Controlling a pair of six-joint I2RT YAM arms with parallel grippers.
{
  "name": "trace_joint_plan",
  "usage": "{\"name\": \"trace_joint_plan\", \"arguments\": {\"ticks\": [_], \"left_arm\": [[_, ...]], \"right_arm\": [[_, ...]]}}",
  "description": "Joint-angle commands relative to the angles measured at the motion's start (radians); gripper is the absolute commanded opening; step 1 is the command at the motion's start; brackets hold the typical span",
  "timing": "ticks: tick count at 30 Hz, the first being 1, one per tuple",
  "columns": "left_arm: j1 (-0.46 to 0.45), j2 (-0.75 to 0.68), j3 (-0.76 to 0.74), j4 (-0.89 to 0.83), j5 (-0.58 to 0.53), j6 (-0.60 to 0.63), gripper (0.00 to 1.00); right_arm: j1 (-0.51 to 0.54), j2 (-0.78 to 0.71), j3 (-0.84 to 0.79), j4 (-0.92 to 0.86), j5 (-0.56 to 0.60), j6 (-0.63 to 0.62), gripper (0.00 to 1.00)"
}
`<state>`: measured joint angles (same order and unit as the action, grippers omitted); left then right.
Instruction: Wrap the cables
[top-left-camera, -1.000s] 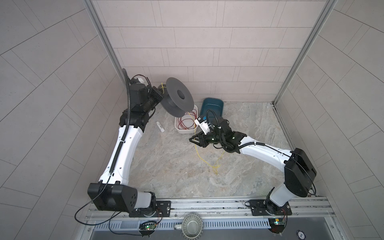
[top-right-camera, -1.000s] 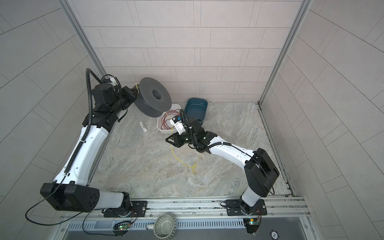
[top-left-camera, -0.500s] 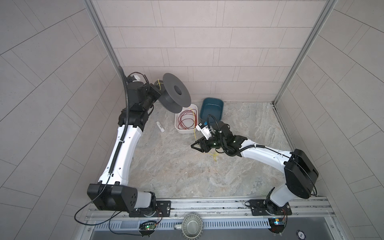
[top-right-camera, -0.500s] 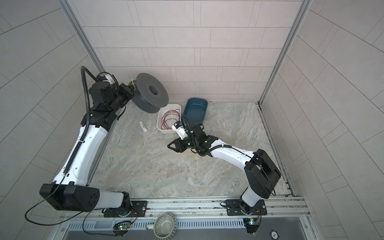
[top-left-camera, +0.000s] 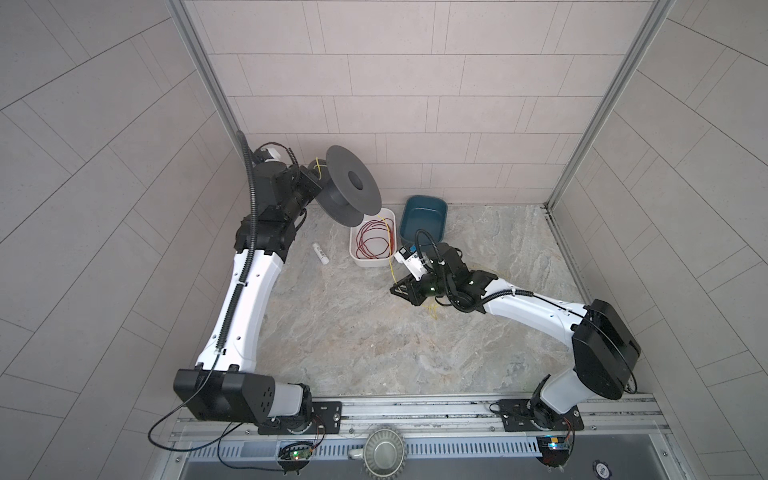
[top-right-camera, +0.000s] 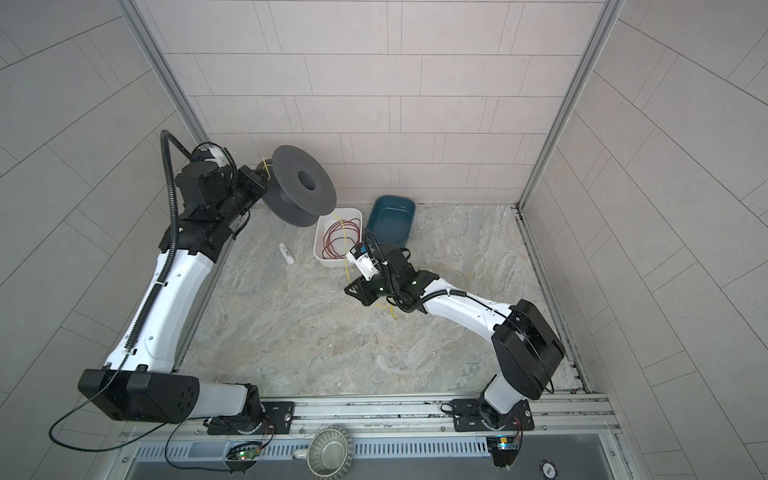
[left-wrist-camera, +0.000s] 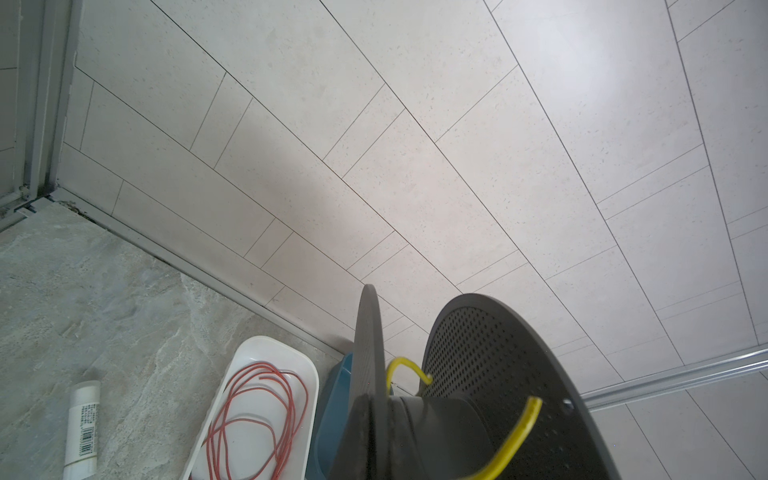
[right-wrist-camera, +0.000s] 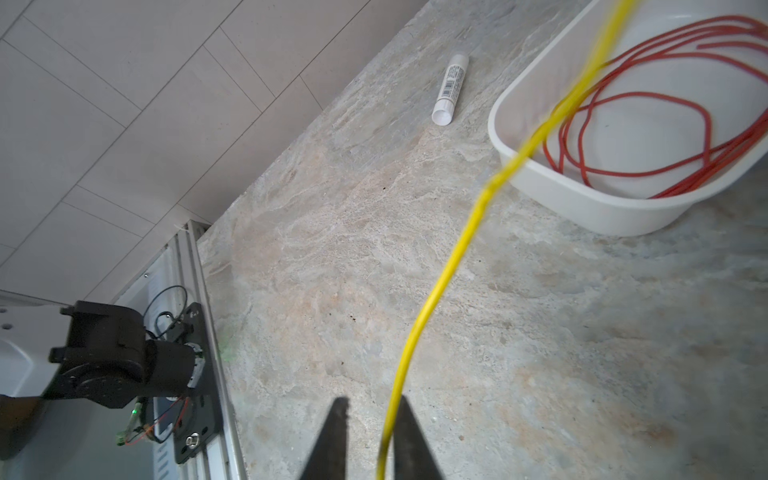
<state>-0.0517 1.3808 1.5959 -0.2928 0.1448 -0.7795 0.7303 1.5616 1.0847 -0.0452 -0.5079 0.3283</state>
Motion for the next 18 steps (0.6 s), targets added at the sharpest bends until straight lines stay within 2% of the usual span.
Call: {"name": "trace_joint_plan", "arguments": {"ticks": [1,6,14,18], "left_arm": [[0.006,-0.035,0.044,0.053,-0.034,0.018,0.0],[-0.002,-0.042,0.04,0.026,-0.092,0.078,0.0],[-0.051,-0.044,0.015,0.011,-0.186,0.151,0.0],[-0.068,-0.042,0.008,0.008,-0.22,0.163,0.0]], "right_arm": [[0.009,-0.069,-0.009,-0.06,0.11,-0.022,0.0],[0.04,-0.106,0.065,-0.205,0.15,-0.111,0.0],[0.153,-0.045,0.391,-0.548,0.177,-0.28,0.0],[0.186,0.007,0.528,-0.643,0.085,-0.289,0.0]]}}
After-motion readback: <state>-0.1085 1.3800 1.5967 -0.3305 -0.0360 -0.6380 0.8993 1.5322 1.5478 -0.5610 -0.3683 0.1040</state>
